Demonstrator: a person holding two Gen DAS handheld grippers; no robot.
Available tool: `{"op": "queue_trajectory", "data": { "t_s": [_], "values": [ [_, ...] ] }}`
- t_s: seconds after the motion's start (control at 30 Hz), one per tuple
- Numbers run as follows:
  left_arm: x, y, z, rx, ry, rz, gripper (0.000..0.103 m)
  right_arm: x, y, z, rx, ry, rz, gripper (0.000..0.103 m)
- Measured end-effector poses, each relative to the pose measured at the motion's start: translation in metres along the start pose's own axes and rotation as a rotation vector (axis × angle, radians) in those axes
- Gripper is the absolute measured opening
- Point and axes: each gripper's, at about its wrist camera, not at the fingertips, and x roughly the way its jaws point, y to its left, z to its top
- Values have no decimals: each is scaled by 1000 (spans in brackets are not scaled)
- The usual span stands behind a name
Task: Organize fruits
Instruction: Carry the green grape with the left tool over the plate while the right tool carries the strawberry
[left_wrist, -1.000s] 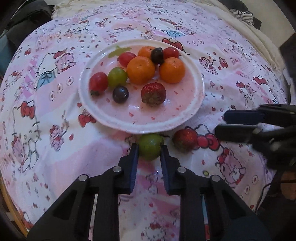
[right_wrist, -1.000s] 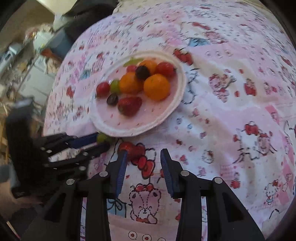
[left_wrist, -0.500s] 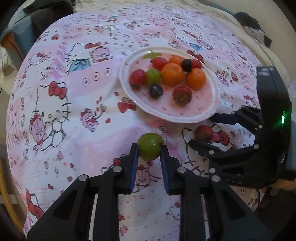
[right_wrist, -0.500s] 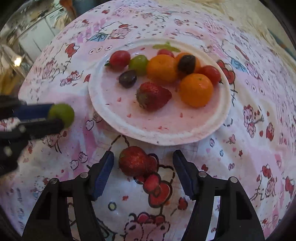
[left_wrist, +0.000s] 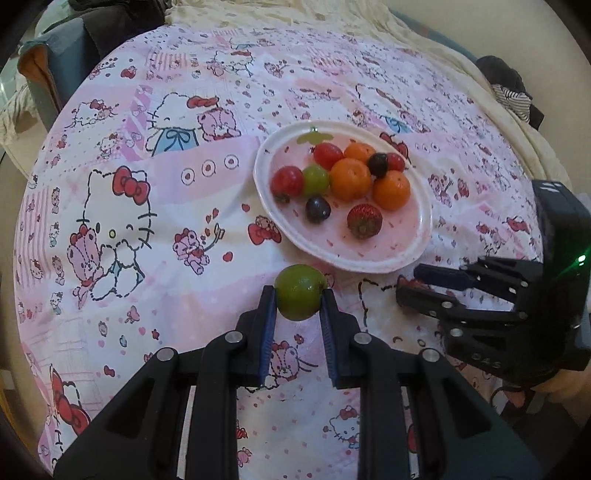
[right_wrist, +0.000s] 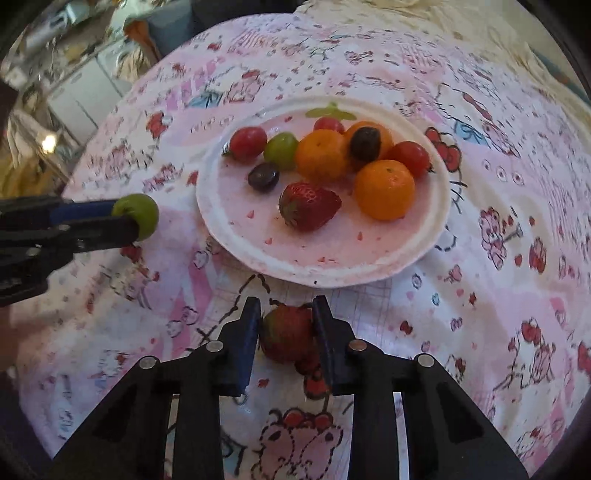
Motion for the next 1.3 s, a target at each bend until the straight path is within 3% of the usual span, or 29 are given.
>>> {"op": "queue_trajectory", "data": {
  "t_s": [0.13, 0.37, 0.5, 0.63, 0.67, 0.7, 0.73, 0.97, 1.1, 1.27, 1.3],
  "values": [
    [-7, 0, 7, -10, -30, -16, 20, -25, -8, 1, 77, -54, 60, 29],
    [-8, -2, 21, -23, -49, -25, 20, -52, -31, 9, 159, -128, 66, 29],
    [-5, -4, 23, -24, -47, -30, 20, -33, -43, 4, 224, -35, 115, 36],
    [-5, -5, 20, -15, -43, -29, 20, 1, -17, 2, 89, 44, 39, 37],
    [-6, -4, 19, -16, -43, -27, 20, 9, -11, 2, 53, 61, 35, 43],
    [-7, -4, 19, -18, -44, -26, 20, 14, -5, 2, 27, 58, 31, 60],
    [-7, -2, 19, -20, -45, -25, 20, 17, -2, 2, 9, 57, 12, 63],
    [-7, 3, 19, -36, -42, -19, 20, 27, 14, 0, -107, 53, -33, 62],
    [-7, 2, 19, -29, -42, -18, 20, 26, 12, 1, -92, 35, 14, 62],
    [-6, -1, 18, -16, -41, -5, 20, 33, 19, 3, -113, 9, 11, 50],
    [-6, -1, 18, -18, -39, -4, 20, 33, 20, 4, -118, 1, 2, 37]
  ]
}}
